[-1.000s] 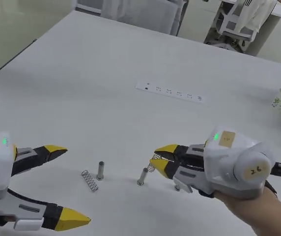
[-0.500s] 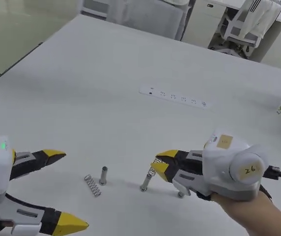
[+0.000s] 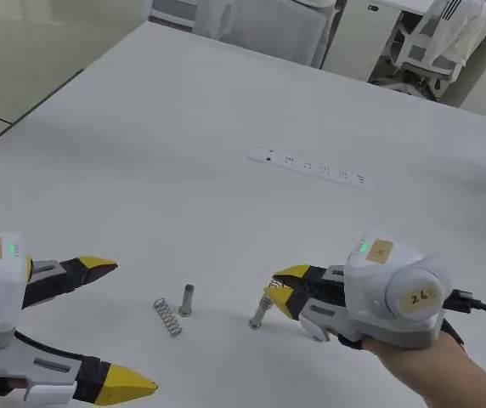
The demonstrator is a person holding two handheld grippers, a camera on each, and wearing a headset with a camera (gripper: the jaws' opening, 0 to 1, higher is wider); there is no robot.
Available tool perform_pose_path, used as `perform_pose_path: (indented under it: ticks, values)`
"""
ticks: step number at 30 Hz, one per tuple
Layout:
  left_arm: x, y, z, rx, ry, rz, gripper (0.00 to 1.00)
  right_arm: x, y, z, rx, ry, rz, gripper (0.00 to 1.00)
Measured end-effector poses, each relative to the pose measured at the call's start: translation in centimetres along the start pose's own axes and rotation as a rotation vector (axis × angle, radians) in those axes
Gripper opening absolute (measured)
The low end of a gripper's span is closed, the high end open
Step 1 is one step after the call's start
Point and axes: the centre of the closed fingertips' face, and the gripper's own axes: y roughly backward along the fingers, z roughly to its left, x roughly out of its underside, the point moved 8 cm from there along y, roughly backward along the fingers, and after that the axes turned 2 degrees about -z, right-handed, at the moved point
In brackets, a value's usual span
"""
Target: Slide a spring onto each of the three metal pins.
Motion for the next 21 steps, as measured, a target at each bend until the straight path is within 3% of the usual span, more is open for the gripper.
perform_pose_path:
  ticks: [13, 19, 21]
  values:
    - [0.2, 0.2, -0.3, -0.006, 0.007, 0.004, 0.97, 2.1, -2.5, 0.7, -0.041, 0.039, 0.104, 0.08]
    - [0.1, 0.2, -0.2, -0.013, 0.009, -0.002, 0.97, 2.8, -3.0, 0.8, -0.048, 0.029, 0.133, 0.08]
    - [0.0, 0.2, -0.2, -0.015, 0.012, -0.005, 0.97, 2.8, -3.0, 0.7, -0.047, 0.027, 0.118, 0.08]
